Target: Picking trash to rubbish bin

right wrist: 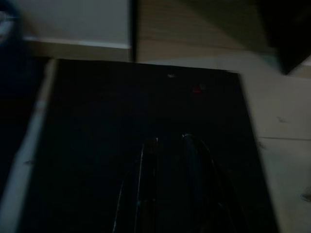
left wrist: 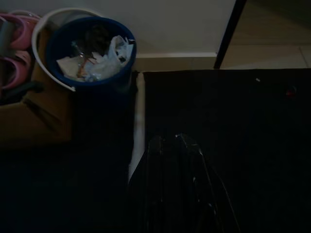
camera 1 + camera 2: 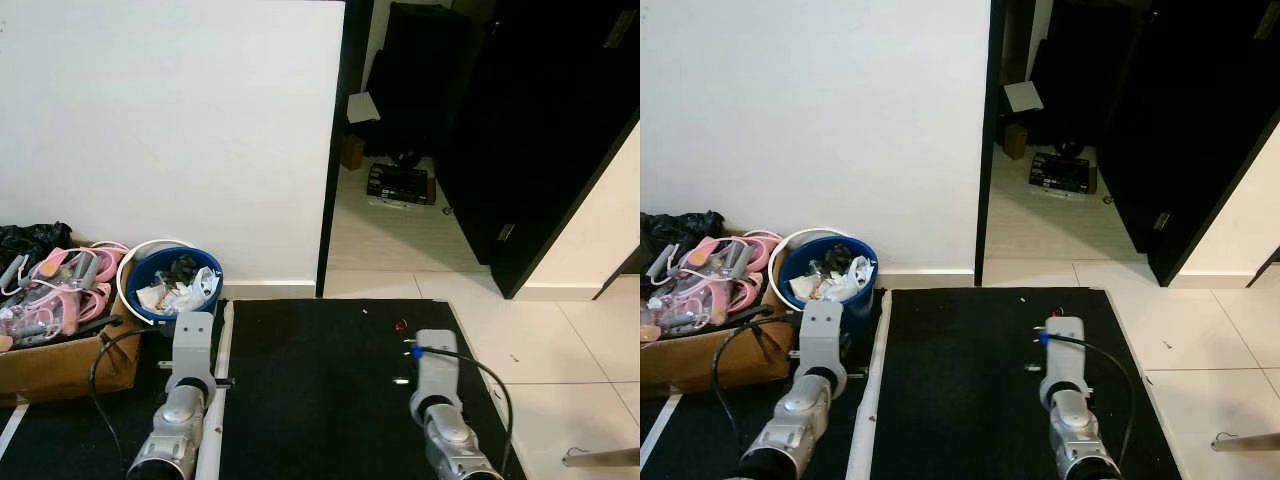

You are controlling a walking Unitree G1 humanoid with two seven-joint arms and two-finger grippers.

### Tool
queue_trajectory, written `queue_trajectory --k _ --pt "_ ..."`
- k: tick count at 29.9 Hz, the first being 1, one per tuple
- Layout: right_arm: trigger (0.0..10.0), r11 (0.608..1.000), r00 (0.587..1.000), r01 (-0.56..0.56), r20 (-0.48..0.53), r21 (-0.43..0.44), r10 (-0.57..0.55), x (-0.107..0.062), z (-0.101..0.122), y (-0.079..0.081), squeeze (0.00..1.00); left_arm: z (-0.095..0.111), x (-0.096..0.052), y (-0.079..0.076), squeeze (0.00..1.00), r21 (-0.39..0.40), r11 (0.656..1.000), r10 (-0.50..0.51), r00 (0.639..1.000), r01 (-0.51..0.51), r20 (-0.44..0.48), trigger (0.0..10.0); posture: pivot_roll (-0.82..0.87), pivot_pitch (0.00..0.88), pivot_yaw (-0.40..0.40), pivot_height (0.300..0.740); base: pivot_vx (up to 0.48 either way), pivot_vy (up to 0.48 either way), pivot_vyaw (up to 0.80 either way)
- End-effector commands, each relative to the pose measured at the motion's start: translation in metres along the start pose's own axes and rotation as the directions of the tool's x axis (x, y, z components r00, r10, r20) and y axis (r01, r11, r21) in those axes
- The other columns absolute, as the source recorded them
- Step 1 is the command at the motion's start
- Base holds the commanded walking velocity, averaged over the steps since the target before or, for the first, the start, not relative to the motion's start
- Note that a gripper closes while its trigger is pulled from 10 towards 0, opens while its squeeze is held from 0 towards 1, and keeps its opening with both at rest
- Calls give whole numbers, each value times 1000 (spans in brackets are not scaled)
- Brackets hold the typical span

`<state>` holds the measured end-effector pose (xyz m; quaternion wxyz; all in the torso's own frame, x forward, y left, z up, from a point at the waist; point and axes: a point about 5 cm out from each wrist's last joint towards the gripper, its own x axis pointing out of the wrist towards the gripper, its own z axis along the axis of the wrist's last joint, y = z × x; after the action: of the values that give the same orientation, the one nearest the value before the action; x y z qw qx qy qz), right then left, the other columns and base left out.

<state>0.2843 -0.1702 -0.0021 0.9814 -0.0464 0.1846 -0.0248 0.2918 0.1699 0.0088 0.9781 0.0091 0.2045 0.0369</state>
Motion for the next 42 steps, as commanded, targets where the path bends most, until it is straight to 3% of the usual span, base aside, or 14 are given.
queue_trajectory --k 1,4,8,11,15,17,20,22,24,31,40,42 --pt "10000 995 995 -94 -30 -19 93 -1 -3 8 0 -11 -3 5 0 -12 1000 16 999 -17 -46 10000 3 39 -35 740 0 0 0" --pt "10000 992 992 -123 -8 7 123 -1 0 12 0 -16 -4 10 0 -13 999 38 997 -39 -72 10000 12 31 -39 740 0 0 0" --pt "10000 998 998 -65 13 1 65 -1 1 11 0 -12 -4 8 0 -59 998 -5 998 1 -55 10000 12 27 -32 740 0 0 0" --pt "10000 997 996 -77 55 16 76 -2 4 12 0 -7 -3 8 0 -20 999 -26 999 25 -22 10000 -7 16 -14 740 0 0 0" --pt "10000 998 999 -35 -2 47 36 -2 -3 5 0 -4 -1 14 0 56 998 -7 1000 7 -6 10000 -5 2 2 740 0 0 0" --pt "10000 999 1000 -20 -9 -40 20 -4 -6 1 0 -3 -2 15 0 83 997 8 1000 -10 18 10000 2 4 -5 740 0 0 0" --pt "10000 998 998 -59 -28 -25 58 -6 -10 5 0 2 -3 16 0 105 994 -11 998 4 64 10000 2 25 -3 740 0 0 0" --pt "10000 997 997 -50 -64 -61 46 -6 -15 5 0 -3 -3 20 0 113 993 23 999 -26 27 10000 6 36 -14 740 0 0 0" --pt "10000 998 996 -31 -83 -53 26 -6 -18 3 0 -9 -4 22 0 91 996 23 1000 -22 -12 10000 4 38 -18 740 0 0 0" --pt "10000 997 995 -57 -79 -45 54 -5 -15 6 0 -15 -10 19 0 10 1000 29 1000 -29 10 10000 2 49 -30 740 0 0 -686" --pt "10000 995 995 -68 -84 -67 62 -4 -13 6 0 -12 -13 12 0 7 1000 19 998 -20 55 10000 17 52 -44 740 0 0 -800" --pt "10000 997 994 -64 -96 -35 60 -4 -14 7 0 -13 -12 10 0 5 1000 -2 999 2 32 10000 20 52 -42 740 0 0 -800"
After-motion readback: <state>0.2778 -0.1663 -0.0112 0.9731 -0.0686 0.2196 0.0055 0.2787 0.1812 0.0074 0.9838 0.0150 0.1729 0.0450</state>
